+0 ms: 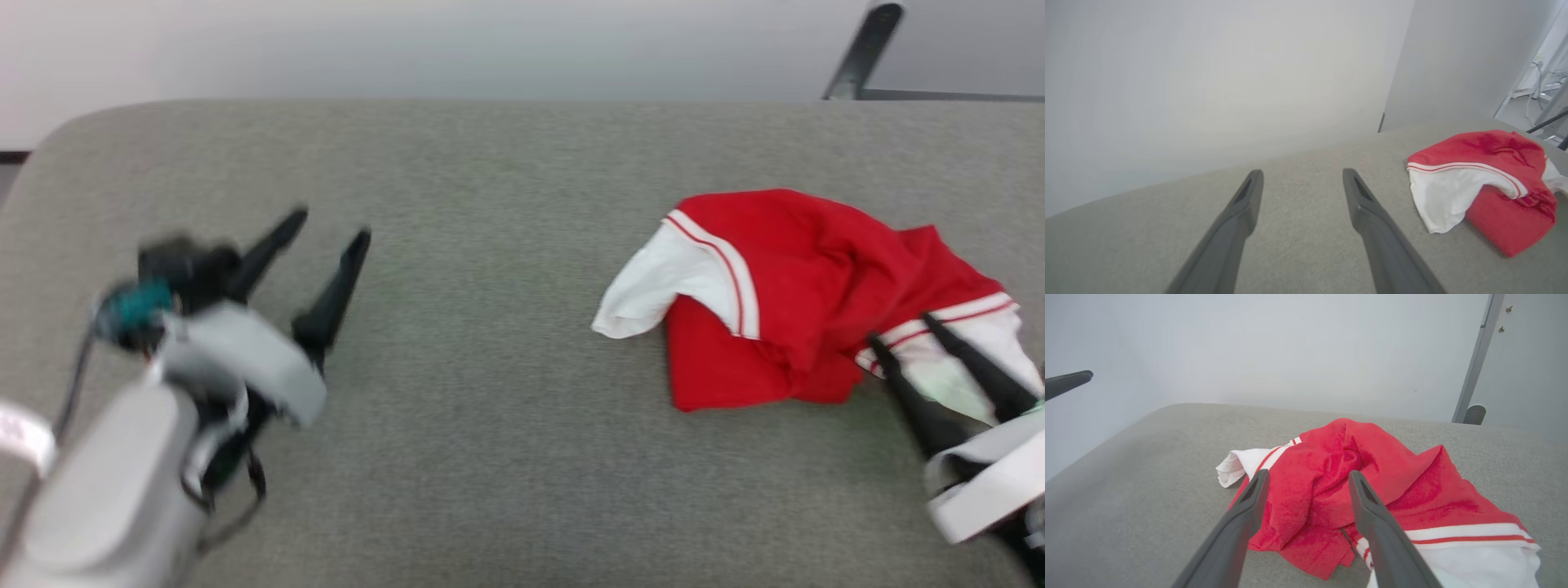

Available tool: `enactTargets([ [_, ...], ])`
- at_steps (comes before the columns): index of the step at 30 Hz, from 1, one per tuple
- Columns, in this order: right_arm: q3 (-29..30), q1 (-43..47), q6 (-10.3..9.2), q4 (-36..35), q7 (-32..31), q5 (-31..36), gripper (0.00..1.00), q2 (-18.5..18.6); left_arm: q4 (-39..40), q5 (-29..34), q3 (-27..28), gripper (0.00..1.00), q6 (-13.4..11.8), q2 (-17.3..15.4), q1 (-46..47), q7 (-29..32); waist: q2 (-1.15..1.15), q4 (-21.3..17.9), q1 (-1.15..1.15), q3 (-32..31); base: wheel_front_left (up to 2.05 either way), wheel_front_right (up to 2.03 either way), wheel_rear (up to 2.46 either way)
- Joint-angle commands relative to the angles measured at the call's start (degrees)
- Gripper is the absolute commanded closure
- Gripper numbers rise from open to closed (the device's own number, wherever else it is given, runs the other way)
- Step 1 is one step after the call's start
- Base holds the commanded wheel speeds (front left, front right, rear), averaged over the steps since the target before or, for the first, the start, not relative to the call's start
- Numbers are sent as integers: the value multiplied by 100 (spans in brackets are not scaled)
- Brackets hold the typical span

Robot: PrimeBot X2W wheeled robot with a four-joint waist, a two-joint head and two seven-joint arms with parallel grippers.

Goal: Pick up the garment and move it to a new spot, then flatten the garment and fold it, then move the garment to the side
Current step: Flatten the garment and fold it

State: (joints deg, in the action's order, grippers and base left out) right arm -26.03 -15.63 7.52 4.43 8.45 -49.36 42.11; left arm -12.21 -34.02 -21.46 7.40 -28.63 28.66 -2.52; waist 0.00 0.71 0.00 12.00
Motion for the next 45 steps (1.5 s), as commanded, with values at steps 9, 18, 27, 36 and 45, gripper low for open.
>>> enactTargets([
  [9, 403, 673, -6, -590, 59, 695, 0, -1595, -652, -1379, -982, 0, 12, -177, 2030, 1563, 0, -812, 0, 353, 0, 0, 0],
  [18, 514, 806, -5, -730, 139, 987, 0, -2119, -1583, -2647, -2055, 0, 13, -159, 3205, 3478, 0, -1471, 0, 702, 0, 0, 0],
  [27, 404, 598, -5, -830, 248, 1125, 0, -2309, -2267, -3504, -2450, 0, 13, -102, 3621, 4911, 0, -1884, 0, 1090, 0, 0, 0],
  [36, 356, 543, -5, -767, 366, 1155, 0, -2385, -2433, -3801, -2699, 0, 13, 19, 3626, 5046, 0, -2031, 0, 1256, 0, 0, 0],
  [45, 293, 448, -5, -684, 424, 1101, 0, -2392, -2455, -4046, -2946, 0, 5, 135, 3450, 5233, 0, -2073, 0, 1334, 0, 0, 0],
])
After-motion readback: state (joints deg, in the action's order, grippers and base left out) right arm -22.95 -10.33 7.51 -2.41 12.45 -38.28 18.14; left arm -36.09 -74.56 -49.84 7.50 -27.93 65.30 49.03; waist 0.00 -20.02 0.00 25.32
